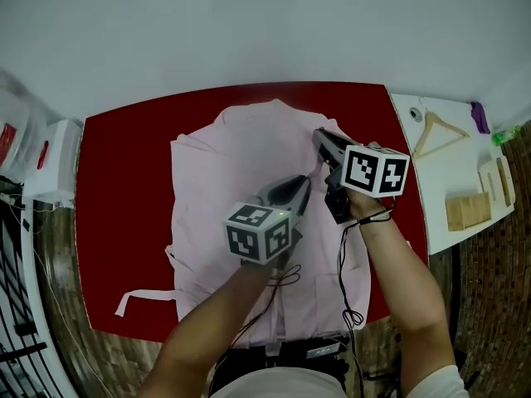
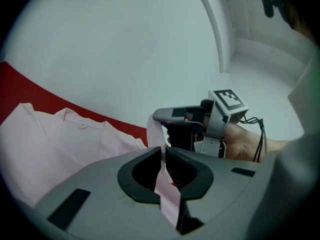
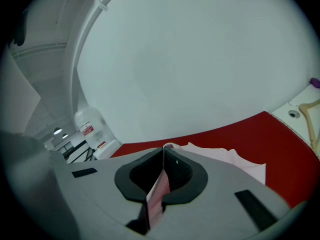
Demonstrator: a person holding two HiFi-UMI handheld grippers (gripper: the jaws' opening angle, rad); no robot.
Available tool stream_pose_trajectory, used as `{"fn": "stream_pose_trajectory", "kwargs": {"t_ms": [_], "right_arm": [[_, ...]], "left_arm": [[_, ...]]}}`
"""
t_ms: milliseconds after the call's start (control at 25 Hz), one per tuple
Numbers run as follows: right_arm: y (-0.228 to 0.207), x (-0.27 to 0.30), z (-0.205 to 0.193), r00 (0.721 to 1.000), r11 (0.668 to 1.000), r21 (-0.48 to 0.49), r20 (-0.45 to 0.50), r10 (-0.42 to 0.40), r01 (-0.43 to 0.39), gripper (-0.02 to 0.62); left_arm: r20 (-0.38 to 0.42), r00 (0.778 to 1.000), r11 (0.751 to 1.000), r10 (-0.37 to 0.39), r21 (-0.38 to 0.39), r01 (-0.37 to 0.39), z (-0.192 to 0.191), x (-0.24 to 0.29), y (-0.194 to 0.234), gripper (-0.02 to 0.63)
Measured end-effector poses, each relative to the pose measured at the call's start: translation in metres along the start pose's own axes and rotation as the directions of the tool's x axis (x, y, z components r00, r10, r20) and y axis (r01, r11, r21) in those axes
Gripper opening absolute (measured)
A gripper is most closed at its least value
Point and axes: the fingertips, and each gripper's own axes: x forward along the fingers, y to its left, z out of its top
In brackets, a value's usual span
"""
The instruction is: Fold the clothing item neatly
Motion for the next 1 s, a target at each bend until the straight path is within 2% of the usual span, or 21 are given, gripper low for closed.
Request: {"fn": "stream_pose_trajectory", "kwargs": {"t_ms": [280,560,1000], "right_arm": [[0.049,0.047,-0.024,0.997,0.997,-0.043,-0.052,0.063,-0.065,0.021],[0.08,0.094,-0.075,0.987,0.994,-0.075,-0.146,0.073,-0.085,0.021],[0.119,0.13,-0.119,0.967,0.981,-0.129,-0.231,0.11,-0.142,0.021]], "left_arm": [[0.034,0.997,0.993,0.068,-0.104,-0.064,-0.006,-0.039,0.051,0.03],[0.019,0.99,0.97,0.139,-0.204,-0.132,-0.032,-0.072,0.099,0.031],[0.014,0.983,0.942,0.185,-0.286,-0.173,-0.055,-0.103,0.132,0.031]]}}
